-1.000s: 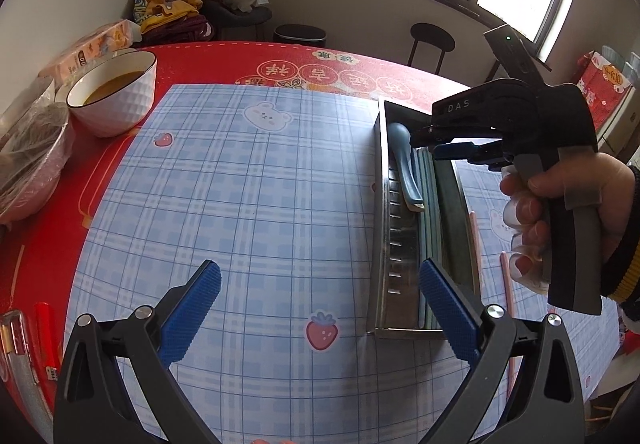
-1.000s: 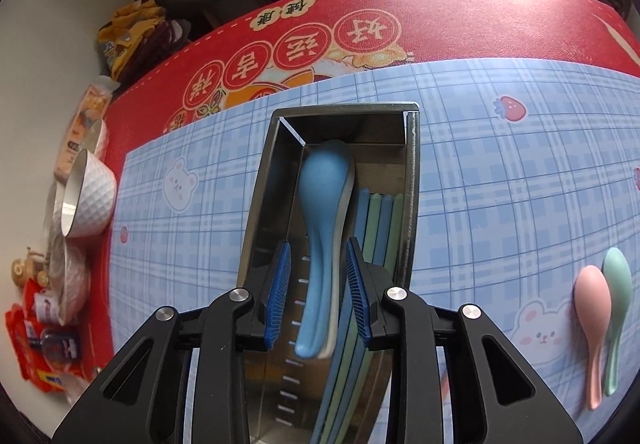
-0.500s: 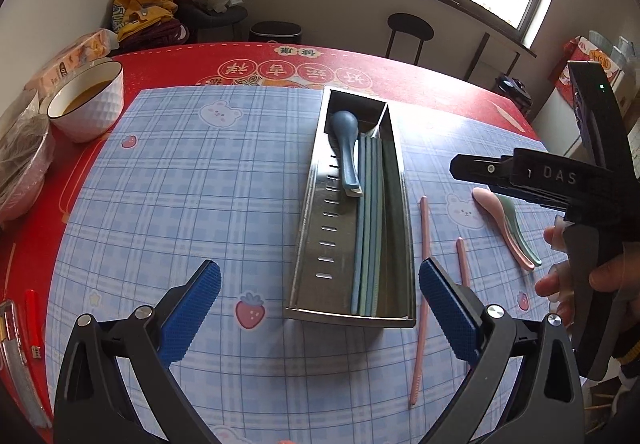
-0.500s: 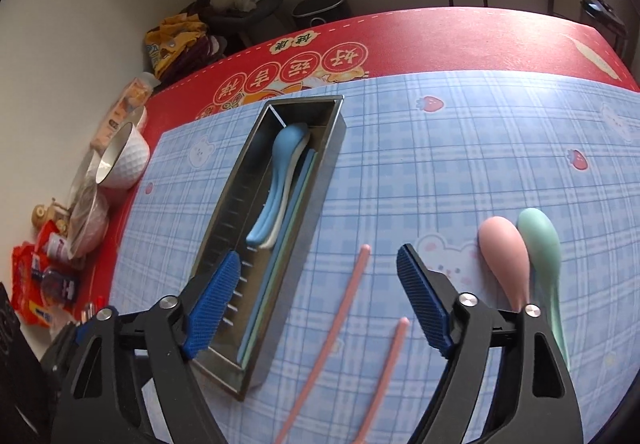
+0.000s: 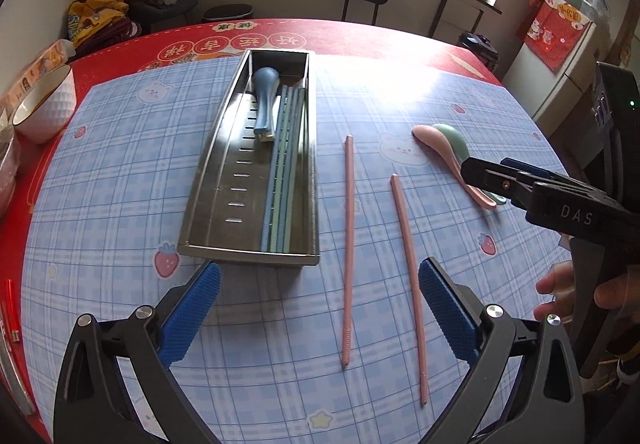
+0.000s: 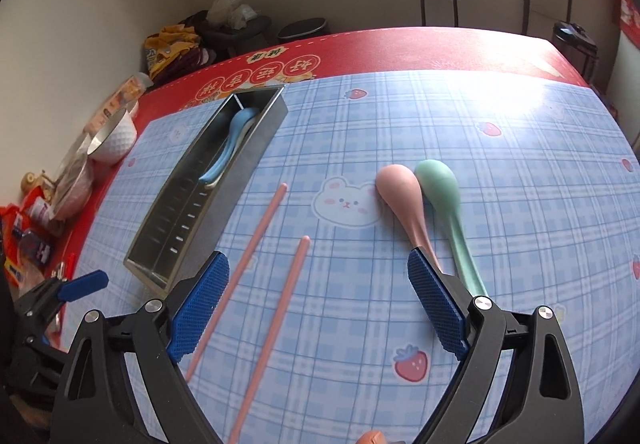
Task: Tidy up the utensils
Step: 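Move the left gripper onto a pink chopstick and close on it, then slide the left gripper to gather the second pink chopstick alongside the first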
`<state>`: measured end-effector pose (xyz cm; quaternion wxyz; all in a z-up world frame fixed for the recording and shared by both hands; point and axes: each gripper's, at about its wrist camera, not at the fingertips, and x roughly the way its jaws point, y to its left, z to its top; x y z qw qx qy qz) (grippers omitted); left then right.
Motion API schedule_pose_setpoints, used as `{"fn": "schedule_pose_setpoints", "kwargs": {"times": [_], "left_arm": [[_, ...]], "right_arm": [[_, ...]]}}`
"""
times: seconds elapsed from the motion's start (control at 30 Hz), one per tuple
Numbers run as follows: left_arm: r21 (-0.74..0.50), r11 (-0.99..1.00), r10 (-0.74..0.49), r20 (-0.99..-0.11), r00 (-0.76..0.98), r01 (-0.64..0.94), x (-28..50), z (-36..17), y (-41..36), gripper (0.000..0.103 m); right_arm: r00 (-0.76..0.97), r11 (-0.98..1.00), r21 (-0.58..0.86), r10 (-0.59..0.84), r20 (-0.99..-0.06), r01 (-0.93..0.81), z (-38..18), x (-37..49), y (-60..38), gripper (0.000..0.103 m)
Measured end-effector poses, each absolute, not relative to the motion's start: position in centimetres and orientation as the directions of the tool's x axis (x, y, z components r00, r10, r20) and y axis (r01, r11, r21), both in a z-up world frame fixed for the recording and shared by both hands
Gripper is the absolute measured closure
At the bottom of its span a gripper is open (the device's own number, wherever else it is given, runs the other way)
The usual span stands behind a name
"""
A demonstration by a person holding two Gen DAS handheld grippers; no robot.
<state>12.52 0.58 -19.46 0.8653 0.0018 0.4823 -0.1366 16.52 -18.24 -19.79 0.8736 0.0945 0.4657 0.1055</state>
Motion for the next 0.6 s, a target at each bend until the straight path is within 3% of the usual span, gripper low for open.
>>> {"fn": "schedule_pose_setpoints", "kwargs": {"times": [0.1,0.17,0.3,0.37,0.47,0.6], "left_arm": [[-0.109,0.954,-0.238,-0.842,0.485,0.28,12.7,-19.4,-1.2,0.021],[-0.116,0.948,-0.247,-0.854,0.457,0.297,13.2,-19.7,-2.0,0.039],[-0.137,0.938,-0.263,-0.879,0.397,0.317,14.4,-20.7,-3.0,0.063],[-0.125,0.938,-0.249,-0.892,0.377,0.323,15.2,-21.2,-3.6,0.082],[-0.116,0.94,-0.232,-0.907,0.351,0.322,16.4,-22.2,-4.5,0.09],[-0.071,0.944,-0.184,-0.924,0.336,0.322,17.6,-23.2,-5.7,0.092]], "right_arm": [[0.521,0.953,0.29,0.291,-0.803,-0.086,-20.3,16.2,-19.4,0.015],[0.497,0.95,0.303,0.3,-0.814,-0.078,-20.7,16.0,-20.0,0.015],[0.502,0.956,0.289,0.274,-0.82,-0.049,-21.1,15.4,-21.5,0.015],[0.497,0.953,0.298,0.283,-0.82,-0.051,-21.3,15.3,-22.3,0.016],[0.503,0.952,0.305,0.28,-0.818,-0.034,-21.5,15.2,-23.3,0.016],[0.496,0.947,0.321,0.29,-0.818,-0.024,-22.0,15.3,-24.2,0.016]]}}
